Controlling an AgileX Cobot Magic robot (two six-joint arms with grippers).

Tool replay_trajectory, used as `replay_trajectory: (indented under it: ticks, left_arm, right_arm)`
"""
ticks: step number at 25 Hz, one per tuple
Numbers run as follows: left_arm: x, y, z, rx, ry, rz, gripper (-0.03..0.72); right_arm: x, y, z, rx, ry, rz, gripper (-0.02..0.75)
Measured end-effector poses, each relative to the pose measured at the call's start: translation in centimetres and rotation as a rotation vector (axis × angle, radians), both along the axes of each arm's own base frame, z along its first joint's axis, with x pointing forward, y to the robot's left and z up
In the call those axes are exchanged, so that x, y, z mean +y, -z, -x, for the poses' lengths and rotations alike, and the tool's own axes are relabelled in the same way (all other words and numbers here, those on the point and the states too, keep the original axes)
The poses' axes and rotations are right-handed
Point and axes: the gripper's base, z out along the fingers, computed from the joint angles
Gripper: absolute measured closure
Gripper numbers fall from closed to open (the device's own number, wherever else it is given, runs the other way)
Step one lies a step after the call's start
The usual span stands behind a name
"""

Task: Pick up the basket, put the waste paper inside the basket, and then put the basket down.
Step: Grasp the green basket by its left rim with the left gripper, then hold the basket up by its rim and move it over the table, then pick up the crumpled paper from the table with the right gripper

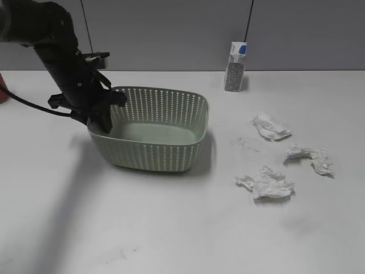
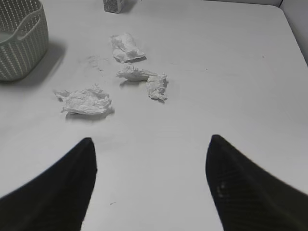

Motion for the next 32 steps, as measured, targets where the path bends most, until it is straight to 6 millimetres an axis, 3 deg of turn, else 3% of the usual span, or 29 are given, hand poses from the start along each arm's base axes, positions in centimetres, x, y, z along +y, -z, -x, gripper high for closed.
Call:
replay_trajectory:
  ticks: [3,5,14,18,25,32]
  left_arm:
    - [0.0,-0.5,0.1,-0.006,0.002,0.001,0.618]
    - [0.2,-1.1,0.1,-0.019,0.010,-0.008,0.670]
    - [0.7,-6.0,1.8,-0.039,0.039,-0.009,0.685]
    - [0.0,-6.7,3.5,-0.026,0.034,-0.009,0.685]
    - [-1.6,-7.1,6.9,-0.089,0.058,-0.022,0.685]
    - [-1.1,-5.1,7.5,-0.095,0.046,-0.043,0.685]
  right_arm:
    - [0.0,0.0,0.0,0.000,0.000,0.000,0.174]
    - [0.0,0.0,0.0,0.000,0.000,0.000,0.174]
    - [0.0,-0.4,0.0,-0.022,0.001,-0.003,0.174]
    - [0.2,-1.7,-1.2,-0.084,0.005,-0.014,0.174]
    - [1.4,-2.4,-7.2,0.123,0.003,-0.018,0.174]
    - [4.1,-1.7,-17.6,0.409,-0.062,-0.050,0.174]
